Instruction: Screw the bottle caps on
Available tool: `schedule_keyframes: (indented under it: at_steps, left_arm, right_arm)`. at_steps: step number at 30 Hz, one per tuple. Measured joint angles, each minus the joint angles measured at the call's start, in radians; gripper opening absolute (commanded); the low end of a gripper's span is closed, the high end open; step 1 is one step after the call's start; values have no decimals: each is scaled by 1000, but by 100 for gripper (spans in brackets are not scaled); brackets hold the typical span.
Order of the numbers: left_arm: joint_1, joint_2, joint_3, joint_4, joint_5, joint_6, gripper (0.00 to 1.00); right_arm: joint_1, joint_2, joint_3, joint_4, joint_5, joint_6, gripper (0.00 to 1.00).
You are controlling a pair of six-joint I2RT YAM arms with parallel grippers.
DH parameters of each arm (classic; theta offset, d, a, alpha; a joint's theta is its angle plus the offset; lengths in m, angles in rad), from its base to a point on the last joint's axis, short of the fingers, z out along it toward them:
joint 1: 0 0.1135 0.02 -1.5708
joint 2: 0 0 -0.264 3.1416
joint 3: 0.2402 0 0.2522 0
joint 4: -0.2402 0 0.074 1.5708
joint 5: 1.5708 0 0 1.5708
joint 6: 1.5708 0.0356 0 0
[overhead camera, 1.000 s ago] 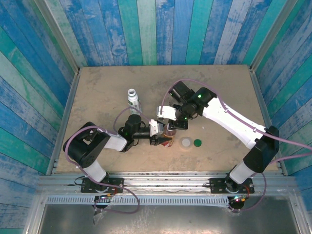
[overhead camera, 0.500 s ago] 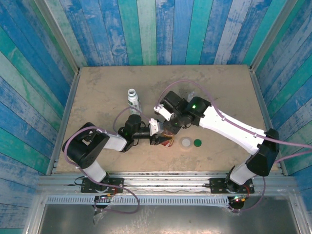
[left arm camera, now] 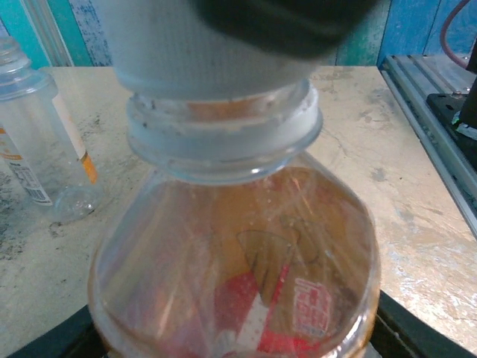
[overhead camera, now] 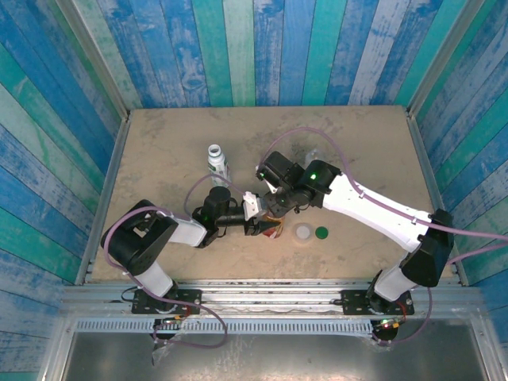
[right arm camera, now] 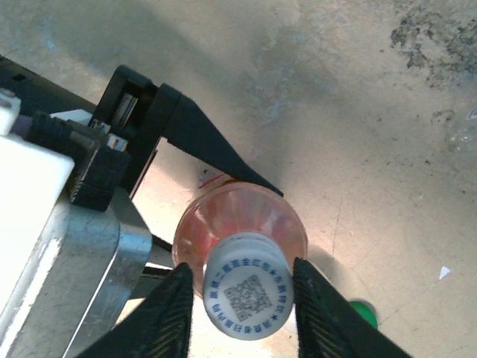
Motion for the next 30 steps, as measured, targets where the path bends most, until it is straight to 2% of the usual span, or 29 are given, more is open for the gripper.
schedule_keyframes:
  at_steps: [7, 10, 14, 17, 20, 24, 27, 30]
  left_arm:
    - [0, 0, 0, 1, -3, 1, 62]
    - [0, 0, 0, 0, -5, 1, 62]
    - [0, 0, 0, 1, -6, 1, 62]
    - [0, 0, -1, 3, -2, 5, 62]
    - [0, 0, -3, 5, 5, 12, 62]
    - [0, 0, -4, 6, 21, 22, 62]
    - [1, 0, -4, 5, 29, 31, 63]
    - [1, -2, -4, 0, 34, 42, 63]
  right_arm:
    - [-6, -11, -6, -4, 2, -37, 65]
    - [-10, -35, -17, -2, -1, -61, 68]
    - [-17, -85, -32, 13, -23, -129, 66]
    - [-43, -133, -55, 26, -69, -243, 65]
    - [-84, -180, -95, 34, -143, -428, 64]
    - [-140, -197, -119, 34, -278, -666, 58]
    - [-167, -183, -116, 29, -351, -799, 52]
    - [-187, -134, -77, 3, -397, -889, 52]
